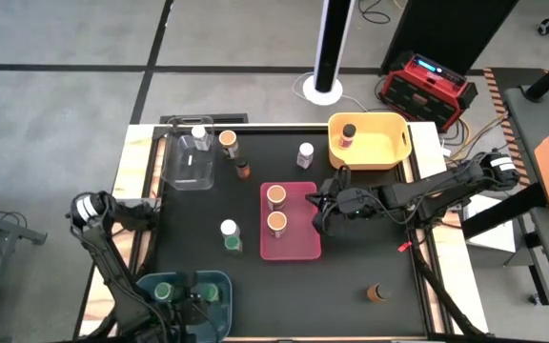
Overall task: Sort spices by type
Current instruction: Put the top orange seasoning bottle into the yellow bin
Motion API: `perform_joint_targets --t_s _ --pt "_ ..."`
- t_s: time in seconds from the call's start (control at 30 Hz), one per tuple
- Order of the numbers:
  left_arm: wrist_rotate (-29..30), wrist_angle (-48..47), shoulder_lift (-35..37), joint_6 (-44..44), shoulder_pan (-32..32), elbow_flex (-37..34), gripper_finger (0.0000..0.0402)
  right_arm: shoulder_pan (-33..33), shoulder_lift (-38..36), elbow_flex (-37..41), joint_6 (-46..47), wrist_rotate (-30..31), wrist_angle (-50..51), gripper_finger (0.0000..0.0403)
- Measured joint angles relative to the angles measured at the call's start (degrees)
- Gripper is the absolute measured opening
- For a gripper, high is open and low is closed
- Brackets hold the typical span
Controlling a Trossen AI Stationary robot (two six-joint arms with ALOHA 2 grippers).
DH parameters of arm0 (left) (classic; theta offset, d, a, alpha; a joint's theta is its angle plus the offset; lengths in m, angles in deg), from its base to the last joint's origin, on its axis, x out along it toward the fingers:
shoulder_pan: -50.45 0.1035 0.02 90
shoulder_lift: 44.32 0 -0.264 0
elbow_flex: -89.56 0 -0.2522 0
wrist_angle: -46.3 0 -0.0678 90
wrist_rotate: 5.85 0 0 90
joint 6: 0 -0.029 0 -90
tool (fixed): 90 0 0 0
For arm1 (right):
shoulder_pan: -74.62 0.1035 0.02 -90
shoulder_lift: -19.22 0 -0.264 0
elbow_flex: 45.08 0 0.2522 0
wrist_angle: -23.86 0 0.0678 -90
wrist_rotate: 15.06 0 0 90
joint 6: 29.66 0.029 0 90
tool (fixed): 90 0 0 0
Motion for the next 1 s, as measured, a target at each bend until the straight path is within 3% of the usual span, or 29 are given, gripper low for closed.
perform_joint_targets --t_s 0.3,0.47,0.8,1.0 --pt "-0.44 -4.47 0.14 -0.07 -0.07 3.72 0.0 0.22 0.0 0.02 -0.01 0.01 0.02 0.0009" --pt "2.08 -8.84 0.2 -1.04 -0.05 6.65 0.0 0.33 0.0 0.02 0.0 0.02 0.0 0.0009" --pt "8.64 -8.45 3.1 -11.23 2.06 7.37 0.0 0.31 -0.04 0.01 -0.02 0.02 -0.31 0.0009" --pt "8.7 -4.2 4.23 -23.74 5.76 7.32 0.0 0.31 -0.11 -2.18 -0.7 0.07 -0.2 0.0009"
